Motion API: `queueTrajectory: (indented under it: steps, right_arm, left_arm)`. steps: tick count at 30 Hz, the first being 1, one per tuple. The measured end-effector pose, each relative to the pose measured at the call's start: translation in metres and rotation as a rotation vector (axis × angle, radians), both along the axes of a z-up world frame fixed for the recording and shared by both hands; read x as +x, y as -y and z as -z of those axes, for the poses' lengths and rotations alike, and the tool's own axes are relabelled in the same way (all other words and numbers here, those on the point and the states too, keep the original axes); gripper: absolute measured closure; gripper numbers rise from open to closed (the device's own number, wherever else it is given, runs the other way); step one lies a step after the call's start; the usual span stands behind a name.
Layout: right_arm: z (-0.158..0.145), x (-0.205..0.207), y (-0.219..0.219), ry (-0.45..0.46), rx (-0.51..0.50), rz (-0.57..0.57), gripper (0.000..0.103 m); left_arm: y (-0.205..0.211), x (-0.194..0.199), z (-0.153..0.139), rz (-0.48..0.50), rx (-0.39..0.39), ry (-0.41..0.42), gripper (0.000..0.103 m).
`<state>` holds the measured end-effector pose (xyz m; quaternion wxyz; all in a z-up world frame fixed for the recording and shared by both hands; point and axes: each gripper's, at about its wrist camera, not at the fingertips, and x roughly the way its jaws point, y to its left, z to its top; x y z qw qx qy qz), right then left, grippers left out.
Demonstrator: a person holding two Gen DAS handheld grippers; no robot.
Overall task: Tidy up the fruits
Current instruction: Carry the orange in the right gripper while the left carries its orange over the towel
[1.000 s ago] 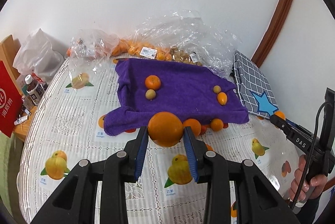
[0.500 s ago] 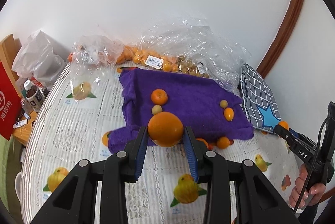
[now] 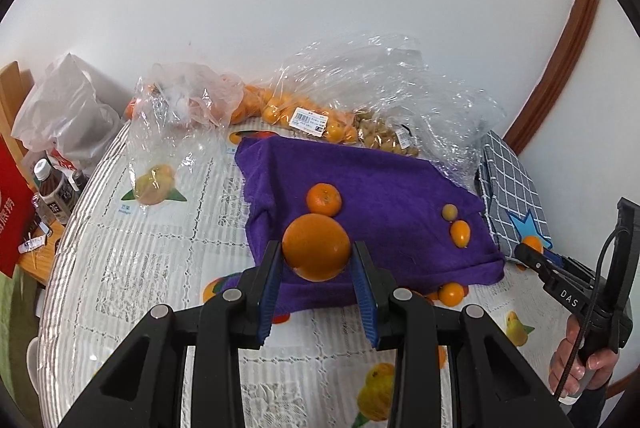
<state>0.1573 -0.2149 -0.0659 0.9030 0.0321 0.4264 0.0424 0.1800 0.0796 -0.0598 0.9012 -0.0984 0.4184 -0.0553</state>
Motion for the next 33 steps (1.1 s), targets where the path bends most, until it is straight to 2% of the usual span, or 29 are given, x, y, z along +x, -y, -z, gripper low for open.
queueTrajectory:
  steps: [19, 24, 33]
  right_arm:
    - [0.061, 0.06, -0.016, -0.101, -0.003, -0.047, 0.072]
    - [0.076, 0.068, -0.023, -0.131, 0.0, -0.064, 0.072]
    - [0.091, 0.075, -0.027, -0.164, -0.006, -0.084, 0.072]
  left_arm:
    - [-0.008, 0.051, 0.039, -0.003, -0.001, -0.073, 0.07]
    - [-0.002, 0.057, 0.051, 0.016, 0.011, -0.09, 0.07]
    - [0.011, 0.069, 0.07, 0.044, -0.018, -0.158, 0.07]
